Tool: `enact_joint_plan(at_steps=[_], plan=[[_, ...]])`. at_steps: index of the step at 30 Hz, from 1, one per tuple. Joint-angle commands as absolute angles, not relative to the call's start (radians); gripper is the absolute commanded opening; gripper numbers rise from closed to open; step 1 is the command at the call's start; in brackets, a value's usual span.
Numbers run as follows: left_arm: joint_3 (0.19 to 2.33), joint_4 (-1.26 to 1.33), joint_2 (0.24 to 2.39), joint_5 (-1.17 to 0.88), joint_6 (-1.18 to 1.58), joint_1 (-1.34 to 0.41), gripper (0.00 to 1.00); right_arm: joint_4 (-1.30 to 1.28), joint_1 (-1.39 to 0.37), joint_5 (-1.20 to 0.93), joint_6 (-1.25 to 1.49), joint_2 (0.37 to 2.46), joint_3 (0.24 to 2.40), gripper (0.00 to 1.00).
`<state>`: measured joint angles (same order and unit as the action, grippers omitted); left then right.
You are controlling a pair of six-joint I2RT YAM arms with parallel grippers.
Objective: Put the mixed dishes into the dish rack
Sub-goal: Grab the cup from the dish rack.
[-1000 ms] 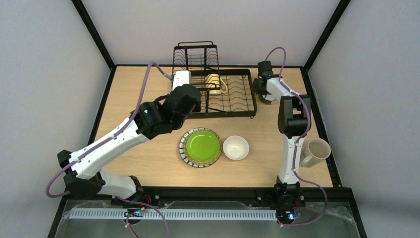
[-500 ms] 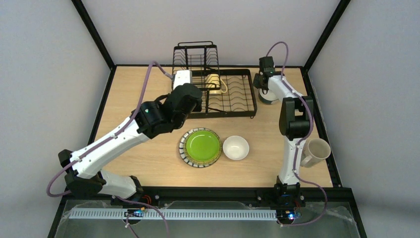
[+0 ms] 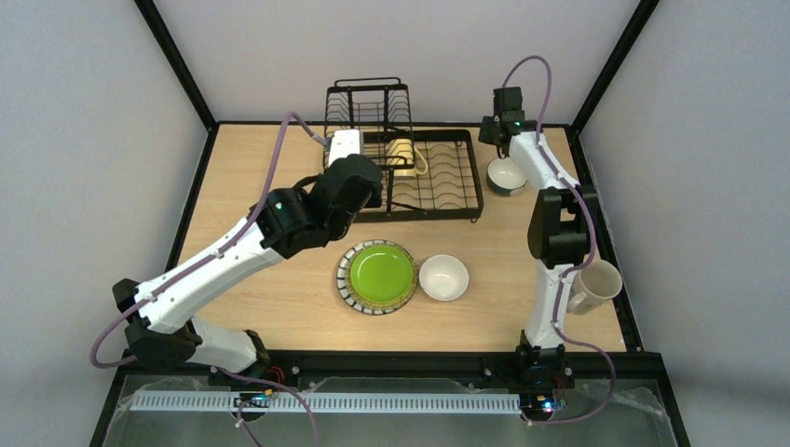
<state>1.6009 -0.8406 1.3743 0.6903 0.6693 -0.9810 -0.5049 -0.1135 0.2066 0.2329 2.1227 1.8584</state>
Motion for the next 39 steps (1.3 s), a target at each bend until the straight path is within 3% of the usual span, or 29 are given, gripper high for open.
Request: enact_joint_plan(at_steps=[1,18,39], plan=[[1.630,-0.837,1.394,0.704,0.659,-0.975,0.92,-0.439,-0.147,0.132,0.144,2.060,1.893,0.59],[1.648,-0.830,1.411,0.699,0.627,-0.958,0.95,-0.325,-0.258,-0.288,-0.071,2.175,1.896,0.54],[1.606,-0.771,1.363,0.627,0.594,-0.900,0.96,-0.318,-0.292,-0.347,-0.107,2.376,2.034,0.54]])
